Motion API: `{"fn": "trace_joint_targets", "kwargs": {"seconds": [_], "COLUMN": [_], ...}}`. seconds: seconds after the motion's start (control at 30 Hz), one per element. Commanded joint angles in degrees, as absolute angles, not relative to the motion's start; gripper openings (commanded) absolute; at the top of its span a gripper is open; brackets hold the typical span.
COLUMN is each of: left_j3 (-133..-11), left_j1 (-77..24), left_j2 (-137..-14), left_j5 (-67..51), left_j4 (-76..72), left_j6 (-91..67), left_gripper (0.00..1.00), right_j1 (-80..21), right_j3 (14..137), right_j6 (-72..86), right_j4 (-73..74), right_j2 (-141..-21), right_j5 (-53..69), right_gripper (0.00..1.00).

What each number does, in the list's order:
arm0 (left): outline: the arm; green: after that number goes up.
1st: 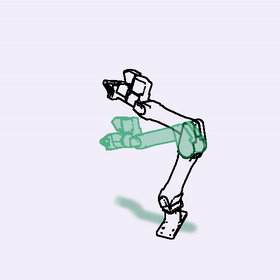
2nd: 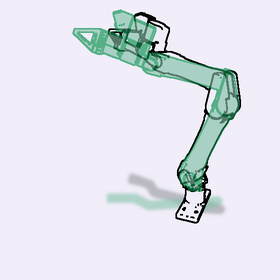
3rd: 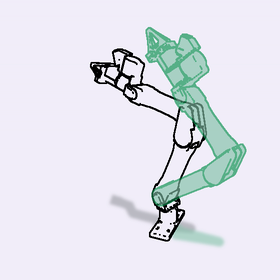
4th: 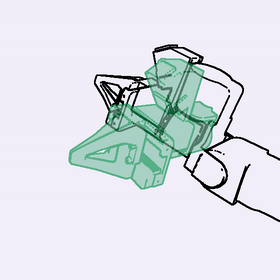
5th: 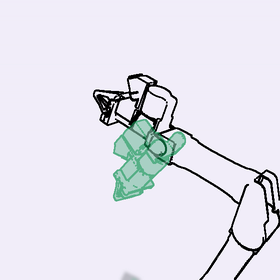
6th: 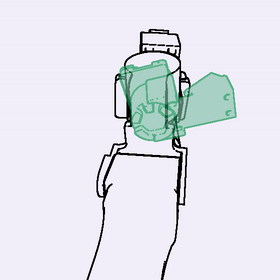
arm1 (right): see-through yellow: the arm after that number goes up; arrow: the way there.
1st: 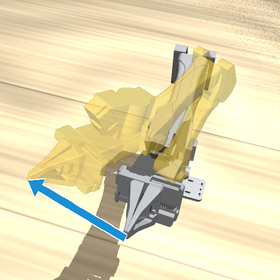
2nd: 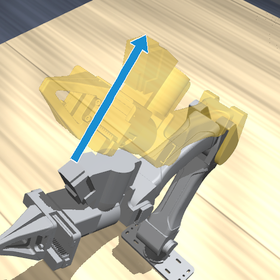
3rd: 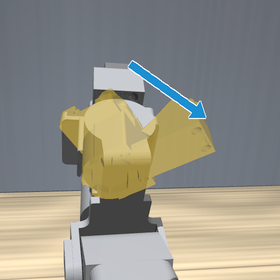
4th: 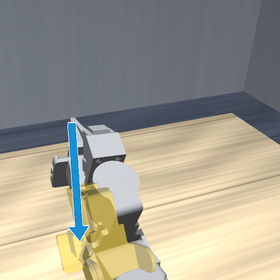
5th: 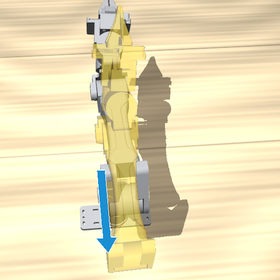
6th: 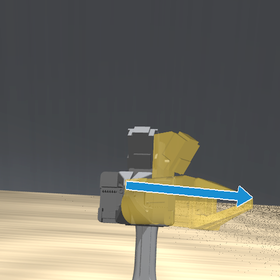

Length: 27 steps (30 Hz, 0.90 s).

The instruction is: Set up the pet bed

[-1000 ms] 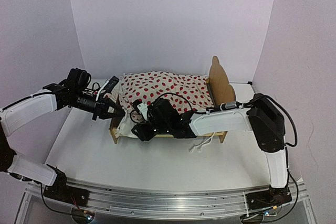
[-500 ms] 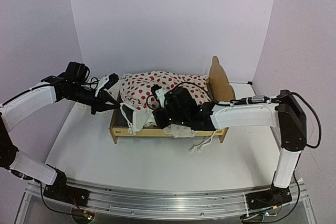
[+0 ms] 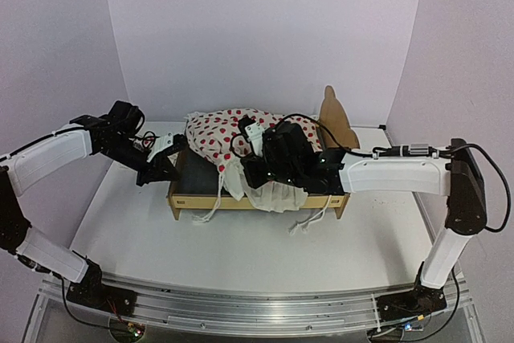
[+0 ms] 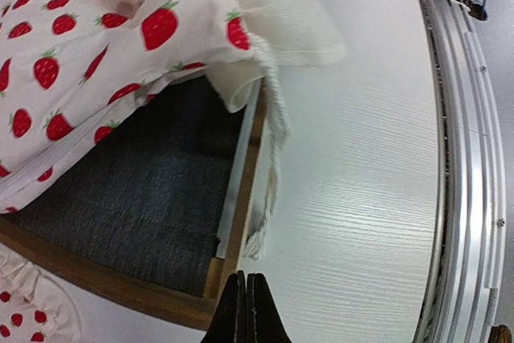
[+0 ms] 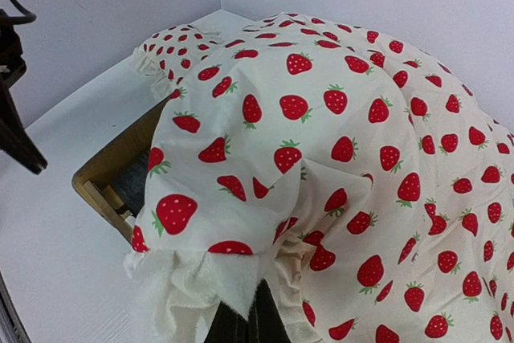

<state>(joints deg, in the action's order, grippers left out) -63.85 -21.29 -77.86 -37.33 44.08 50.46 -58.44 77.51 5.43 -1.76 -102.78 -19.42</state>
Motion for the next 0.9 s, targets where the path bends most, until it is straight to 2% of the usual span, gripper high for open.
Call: {"fn": "trace_joint_targets", "kwargs": {"seconds": [0.0, 0.1, 0.23, 0.3, 0.47, 0.63, 0.73, 0.8, 0.87], "left_j3": [-65.9, -63.5, -58.7, -54.1, -46.4, -45.2, -45.9, -46.9, -48.3], "left_j1": [-24.5, -24.7, -27.4, -29.9, -37.3, -39.4, -39.7, -39.7, -39.7], "left_j2": [-78.9, -79.7, -79.4, -78.8, -79.6, -83.2, -85.3, -87.0, -88.4], "left_j5": [-44.2, -43.0, -41.0, -38.8, -29.5, -28.0, -27.9, -26.2, -23.8], "left_j4": [45.1, 37.2, 23.9, 13.4, -9.4, -18.1, -19.3, -19.6, -18.3], "left_j6": [48.2, 41.3, 29.8, 21.9, 9.3, 1.7, 0.2, -1.5, -2.3], "left_gripper": [0.0, 0.01, 0.32, 0.42, 0.48, 0.49, 0.45, 0.37, 0.2], "right_j1": [-57.2, -57.1, -57.1, -57.1, -57.1, -57.1, -57.1, -57.1, -57.1], "right_j3": [78.1, 79.8, 80.8, 81.3, 83.2, 83.4, 83.0, 82.9, 82.9], "right_j6": [3.9, 4.1, 5.7, 6.5, 10.6, 13.5, 13.7, 13.7, 13.6], "right_j4": [-1.9, -1.2, -0.9, -1.0, -1.1, -1.4, -1.5, -1.5, -1.5], "right_j2": [-101.5, -103.2, -104.0, -104.1, -104.1, -103.7, -103.5, -103.4, -103.3], "right_j5": [-23.7, -20.4, -19.1, -19.6, -18.8, -17.0, -17.0, -17.0, -17.0], "right_gripper": [0.0, 0.0, 0.0, 0.0, 0.0, 0.0, 0.0, 0.0, 0.0]}}
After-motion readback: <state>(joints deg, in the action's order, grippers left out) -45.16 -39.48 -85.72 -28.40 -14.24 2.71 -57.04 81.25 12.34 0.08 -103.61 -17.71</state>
